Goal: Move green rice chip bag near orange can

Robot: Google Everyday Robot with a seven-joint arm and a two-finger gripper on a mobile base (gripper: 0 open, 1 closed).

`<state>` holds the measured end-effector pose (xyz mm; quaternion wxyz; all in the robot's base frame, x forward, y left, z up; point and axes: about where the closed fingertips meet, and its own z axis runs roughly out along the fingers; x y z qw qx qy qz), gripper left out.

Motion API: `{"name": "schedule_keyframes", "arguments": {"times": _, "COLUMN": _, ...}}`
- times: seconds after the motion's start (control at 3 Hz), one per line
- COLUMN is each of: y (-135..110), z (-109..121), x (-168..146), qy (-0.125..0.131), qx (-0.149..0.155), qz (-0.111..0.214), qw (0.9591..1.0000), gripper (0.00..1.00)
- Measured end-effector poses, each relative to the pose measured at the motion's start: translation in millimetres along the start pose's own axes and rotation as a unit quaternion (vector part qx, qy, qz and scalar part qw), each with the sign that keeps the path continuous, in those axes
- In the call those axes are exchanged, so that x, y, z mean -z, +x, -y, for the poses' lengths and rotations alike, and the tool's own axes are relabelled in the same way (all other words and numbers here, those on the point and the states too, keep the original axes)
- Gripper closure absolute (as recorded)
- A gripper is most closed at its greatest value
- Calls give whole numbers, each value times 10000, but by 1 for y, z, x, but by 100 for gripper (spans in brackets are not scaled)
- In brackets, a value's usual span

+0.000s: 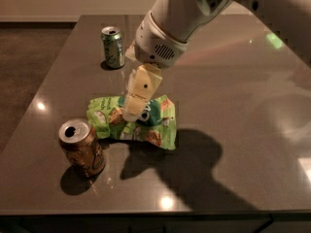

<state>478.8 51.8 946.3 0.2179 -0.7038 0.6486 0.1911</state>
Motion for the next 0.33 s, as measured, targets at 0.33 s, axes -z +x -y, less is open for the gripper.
{"name": "schedule_keyframes", "arguments": {"times": 0.33, "y": 0, "z": 0, "x": 0, "qy": 0, "qx": 1, "qz": 0, "qw": 10000, "gripper": 0}}
